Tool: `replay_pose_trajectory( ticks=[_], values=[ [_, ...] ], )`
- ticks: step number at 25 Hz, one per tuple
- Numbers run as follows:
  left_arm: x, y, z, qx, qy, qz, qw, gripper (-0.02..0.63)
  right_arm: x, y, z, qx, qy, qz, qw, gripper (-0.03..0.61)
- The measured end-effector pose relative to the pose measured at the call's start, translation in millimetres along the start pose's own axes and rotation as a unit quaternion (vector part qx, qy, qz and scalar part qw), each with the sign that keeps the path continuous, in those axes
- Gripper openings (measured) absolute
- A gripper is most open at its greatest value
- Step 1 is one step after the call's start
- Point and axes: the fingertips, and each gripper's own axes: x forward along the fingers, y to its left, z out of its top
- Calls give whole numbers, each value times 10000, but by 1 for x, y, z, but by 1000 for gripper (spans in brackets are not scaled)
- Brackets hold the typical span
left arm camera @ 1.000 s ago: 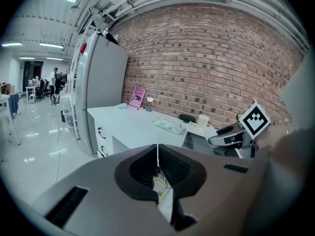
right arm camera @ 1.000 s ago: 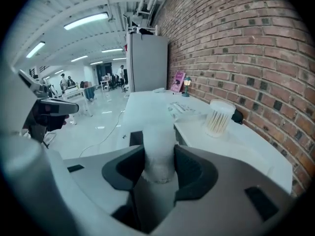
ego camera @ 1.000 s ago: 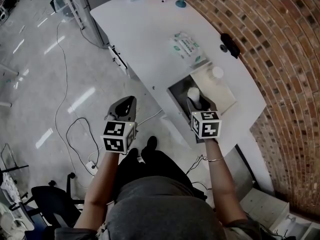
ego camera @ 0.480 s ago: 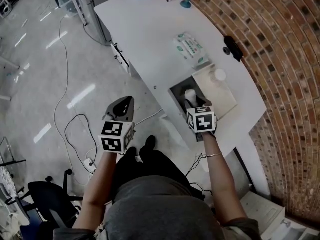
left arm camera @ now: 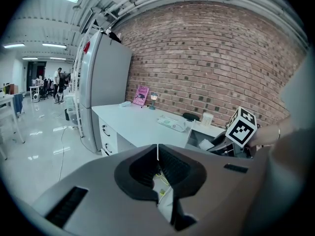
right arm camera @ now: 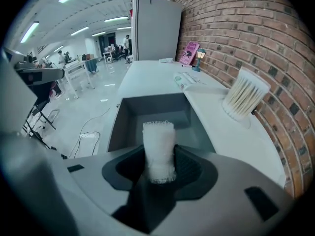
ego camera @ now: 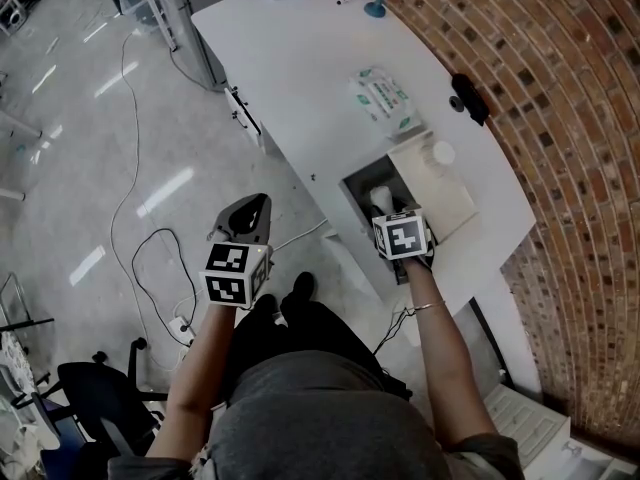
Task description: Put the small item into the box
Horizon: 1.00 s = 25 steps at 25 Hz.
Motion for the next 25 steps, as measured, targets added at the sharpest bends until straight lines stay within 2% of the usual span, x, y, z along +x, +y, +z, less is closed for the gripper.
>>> replay_pose_trajectory(
  ticks=[14, 25],
  values=[
    [3, 0, 0, -11, 33, -13, 10000, 26, 6, -2, 3, -33, 183, -8, 9998, 187],
    [3, 2, -1, 29, 39, -52, 10000, 26, 2, 4, 5, -173, 44, -101, 9998, 193]
  ],
)
